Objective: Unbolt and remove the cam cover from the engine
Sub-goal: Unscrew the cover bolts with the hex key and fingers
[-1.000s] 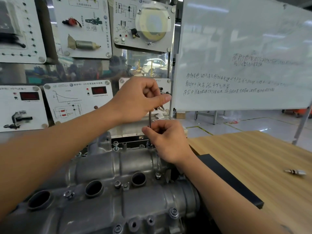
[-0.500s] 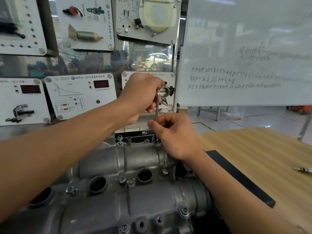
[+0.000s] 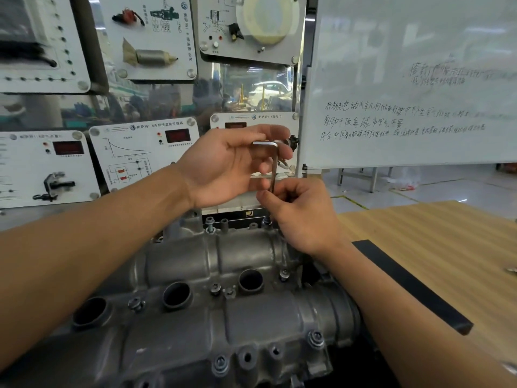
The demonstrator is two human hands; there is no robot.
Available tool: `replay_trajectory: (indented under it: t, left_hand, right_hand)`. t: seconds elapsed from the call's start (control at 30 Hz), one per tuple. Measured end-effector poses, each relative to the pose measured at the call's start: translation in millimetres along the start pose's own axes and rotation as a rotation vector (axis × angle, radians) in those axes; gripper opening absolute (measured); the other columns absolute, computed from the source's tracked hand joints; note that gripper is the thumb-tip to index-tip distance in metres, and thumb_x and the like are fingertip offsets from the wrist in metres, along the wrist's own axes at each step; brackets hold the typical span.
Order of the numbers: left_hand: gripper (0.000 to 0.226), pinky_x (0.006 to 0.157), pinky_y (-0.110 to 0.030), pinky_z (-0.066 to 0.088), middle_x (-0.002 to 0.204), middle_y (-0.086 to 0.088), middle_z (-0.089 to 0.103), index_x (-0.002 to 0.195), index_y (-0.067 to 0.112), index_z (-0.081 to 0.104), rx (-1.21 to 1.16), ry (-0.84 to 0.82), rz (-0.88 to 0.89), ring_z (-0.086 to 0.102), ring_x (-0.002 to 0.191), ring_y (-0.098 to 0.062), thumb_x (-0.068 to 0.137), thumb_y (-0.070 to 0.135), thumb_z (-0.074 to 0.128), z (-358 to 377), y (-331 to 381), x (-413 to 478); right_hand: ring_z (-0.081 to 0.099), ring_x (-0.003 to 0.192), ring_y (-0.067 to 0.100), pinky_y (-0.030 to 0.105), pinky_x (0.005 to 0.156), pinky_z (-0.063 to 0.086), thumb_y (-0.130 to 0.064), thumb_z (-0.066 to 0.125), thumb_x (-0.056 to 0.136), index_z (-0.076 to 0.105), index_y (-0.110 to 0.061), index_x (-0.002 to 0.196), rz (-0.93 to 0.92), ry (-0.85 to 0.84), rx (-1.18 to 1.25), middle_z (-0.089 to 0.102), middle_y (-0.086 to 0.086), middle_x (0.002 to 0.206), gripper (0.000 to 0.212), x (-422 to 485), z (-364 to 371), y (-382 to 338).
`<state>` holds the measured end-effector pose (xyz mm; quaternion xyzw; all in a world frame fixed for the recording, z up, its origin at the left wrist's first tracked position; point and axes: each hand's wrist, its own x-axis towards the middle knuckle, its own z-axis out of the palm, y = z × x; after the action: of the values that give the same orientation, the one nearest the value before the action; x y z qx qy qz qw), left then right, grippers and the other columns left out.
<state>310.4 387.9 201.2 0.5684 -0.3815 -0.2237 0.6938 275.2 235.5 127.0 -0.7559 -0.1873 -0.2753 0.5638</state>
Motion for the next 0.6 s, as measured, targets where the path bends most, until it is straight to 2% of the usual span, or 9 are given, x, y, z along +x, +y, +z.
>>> replay_trajectory:
  t: [0.1,0.17,0.27,0.33,0.4,0.5,0.6]
  left_hand:
    - [0.024,0.067,-0.027,0.047,0.092,0.000,0.064,0.105,0.020,0.071,-0.046,-0.083,0.026,0.046,0.071,-0.010,0.087,0.017,0.056,0.0,-1.5,-3.0]
    - [0.020,0.063,-0.024,0.042,0.087,0.002,0.060,0.100,0.022,0.073,-0.015,-0.065,0.056,0.039,0.068,-0.009,0.087,0.016,0.059,5.0,-3.7,-2.4]
    - [0.008,0.049,-0.016,0.034,0.070,0.009,0.055,0.093,0.018,0.073,0.177,0.147,0.131,0.034,0.054,-0.004,0.086,0.019,0.068,19.2,-7.2,1.5]
    - [0.007,0.041,-0.012,0.032,0.056,0.014,0.052,0.087,0.014,0.070,0.329,0.337,0.219,0.036,0.045,-0.001,0.084,0.020,0.071,29.5,-9.6,5.0]
    - [0.010,0.039,-0.010,0.032,0.047,0.016,0.048,0.082,0.013,0.068,0.434,0.473,0.281,0.039,0.041,0.000,0.090,0.018,0.071,36.0,-11.4,8.8]
    - [0.015,0.041,-0.008,0.033,0.041,0.016,0.047,0.079,0.014,0.067,0.578,0.564,0.348,0.039,0.037,-0.001,0.093,0.017,0.069,38.3,-13.0,13.1]
    - [0.009,0.045,-0.009,0.036,0.041,0.015,0.051,0.084,0.014,0.068,0.668,0.574,0.399,0.042,0.036,-0.001,0.093,0.012,0.067,39.1,-12.0,15.4]
  right_hand:
    - [0.031,0.045,0.010,0.021,0.045,0.029,-0.013,0.069,0.090,0.049,-0.010,0.051,-0.001,-0.004,0.022,0.039,-0.002,0.046,0.045,-1.1,0.7,-0.9]
    - [0.031,0.044,0.010,0.020,0.045,0.030,-0.014,0.069,0.091,0.048,-0.012,0.050,0.004,0.001,0.024,0.039,-0.003,0.046,0.046,-1.9,0.4,-1.2]
    - [0.034,0.045,0.010,0.022,0.046,0.032,-0.014,0.069,0.090,0.052,-0.007,0.053,0.007,-0.008,0.015,0.043,-0.002,0.047,0.042,-3.0,-0.2,-1.6]
    - [0.036,0.047,0.011,0.024,0.048,0.034,-0.014,0.069,0.090,0.055,0.001,0.058,-0.003,-0.026,-0.013,0.045,0.002,0.049,0.037,-3.5,-0.2,-3.3]
    - [0.037,0.047,0.010,0.025,0.049,0.035,-0.014,0.069,0.090,0.055,-0.001,0.057,-0.003,-0.027,-0.040,0.045,0.001,0.049,0.037,-3.4,0.2,-4.4]
    - [0.034,0.046,0.008,0.022,0.050,0.033,-0.014,0.069,0.089,0.048,-0.015,0.050,0.002,-0.018,-0.063,0.041,-0.008,0.045,0.045,-2.4,0.1,-4.8]
    - [0.033,0.045,0.008,0.021,0.049,0.032,-0.014,0.068,0.089,0.043,-0.020,0.047,0.004,-0.016,-0.063,0.038,-0.011,0.043,0.050,-2.1,0.6,-4.0]
